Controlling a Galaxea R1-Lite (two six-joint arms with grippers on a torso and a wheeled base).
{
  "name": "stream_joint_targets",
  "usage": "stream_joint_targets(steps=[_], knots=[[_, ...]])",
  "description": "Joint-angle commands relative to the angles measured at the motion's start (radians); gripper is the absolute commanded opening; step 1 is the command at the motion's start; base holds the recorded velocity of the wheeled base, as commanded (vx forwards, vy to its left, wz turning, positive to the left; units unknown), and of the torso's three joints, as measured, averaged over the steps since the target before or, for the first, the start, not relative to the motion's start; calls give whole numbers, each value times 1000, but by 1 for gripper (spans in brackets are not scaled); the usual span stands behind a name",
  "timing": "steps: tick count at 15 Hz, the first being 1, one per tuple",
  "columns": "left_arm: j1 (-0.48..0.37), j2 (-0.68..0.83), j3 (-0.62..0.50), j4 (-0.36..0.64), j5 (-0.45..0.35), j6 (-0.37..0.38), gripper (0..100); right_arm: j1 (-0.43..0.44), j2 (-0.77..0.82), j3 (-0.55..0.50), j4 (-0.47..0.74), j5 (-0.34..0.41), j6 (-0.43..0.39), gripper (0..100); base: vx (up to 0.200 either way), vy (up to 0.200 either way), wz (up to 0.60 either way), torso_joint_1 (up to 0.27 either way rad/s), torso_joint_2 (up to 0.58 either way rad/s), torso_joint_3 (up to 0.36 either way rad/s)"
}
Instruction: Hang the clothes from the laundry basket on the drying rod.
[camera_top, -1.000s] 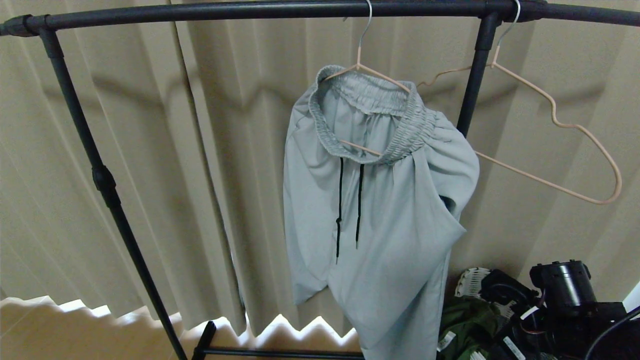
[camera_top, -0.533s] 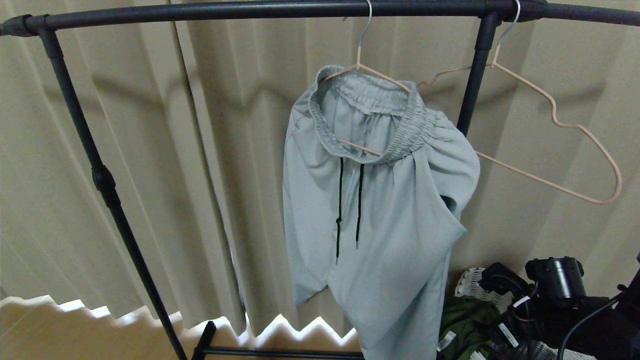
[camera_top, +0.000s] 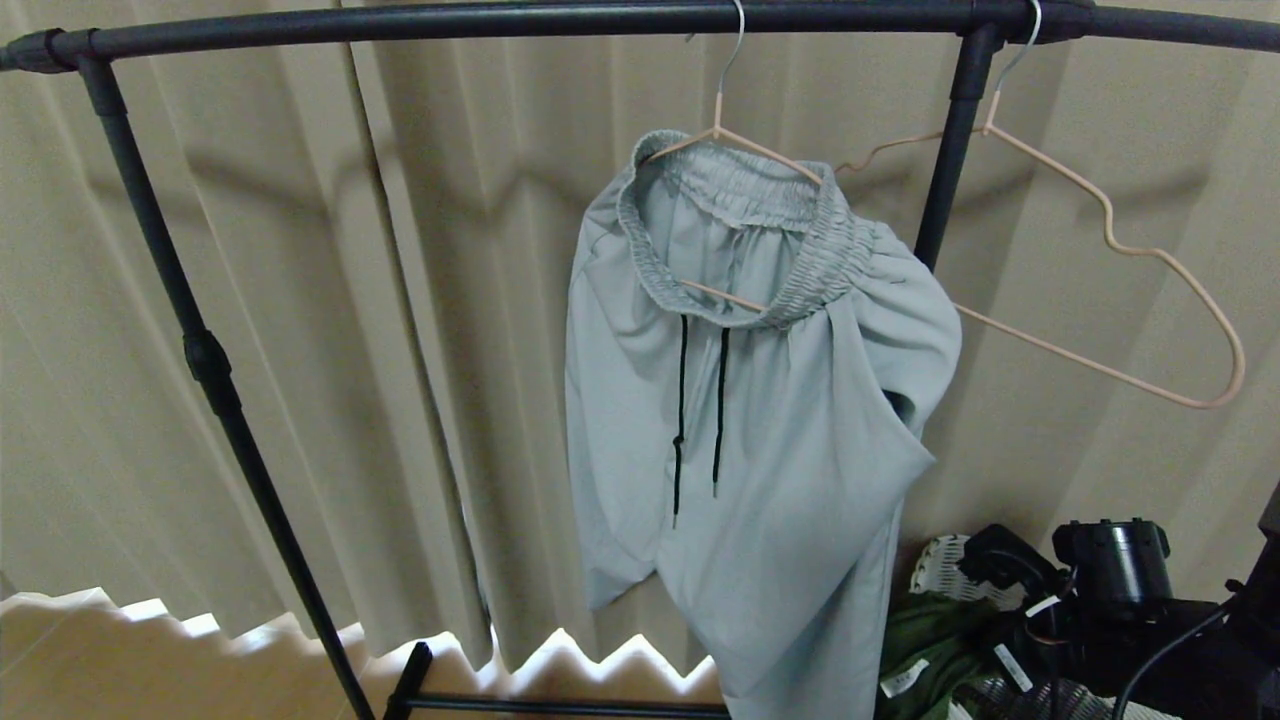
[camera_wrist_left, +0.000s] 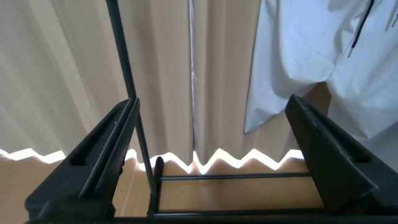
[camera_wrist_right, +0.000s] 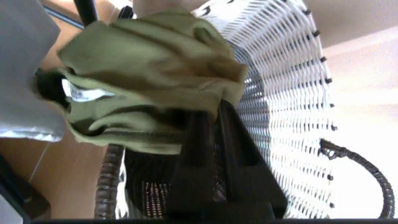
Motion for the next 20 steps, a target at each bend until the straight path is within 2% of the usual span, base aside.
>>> stream_joint_targets(steps=[1, 2, 4, 5, 6, 8, 9, 11, 17, 20], knots=[[0, 0, 0, 0, 0, 0, 100, 19, -48, 102, -138, 7, 2, 0, 0, 0, 0, 0, 0, 0], [0, 0, 0, 0, 0, -2, 100, 28, -63, 131, -179, 10, 4, 0, 0, 0, 0, 0, 0, 0], [0, 0, 0, 0, 0, -2, 100, 79, -131, 268, -379, 39, 9, 0, 0, 0, 0, 0, 0, 0], [0, 0, 0, 0, -2, 0, 100, 105, -145, 277, -468, 59, 9, 0, 0, 0, 0, 0, 0, 0], [0, 0, 0, -1, -3, 3, 100, 131, -160, 277, -504, 62, 19, 0, 0, 0, 0, 0, 0, 0], [0, 0, 0, 0, -3, 3, 100, 178, -200, 277, -526, 64, 70, 0, 0, 0, 0, 0, 0, 0], [0, 0, 0, 0, -3, 1, 100, 243, -224, 277, -529, 62, 110, 0, 0, 0, 0, 0, 0, 0], [0, 0, 0, 0, -3, 3, 100, 286, -272, 277, -515, 53, 111, 0, 0, 0, 0, 0, 0, 0], [0, 0, 0, 0, -5, 3, 100, 281, -399, 277, -483, 41, 104, 0, -200, 0, 0, 3, 1, -1], [0, 0, 0, 0, -5, 4, 100, 281, -468, 275, -414, 41, 104, 0, -200, 0, 0, -1, 2, 6]])
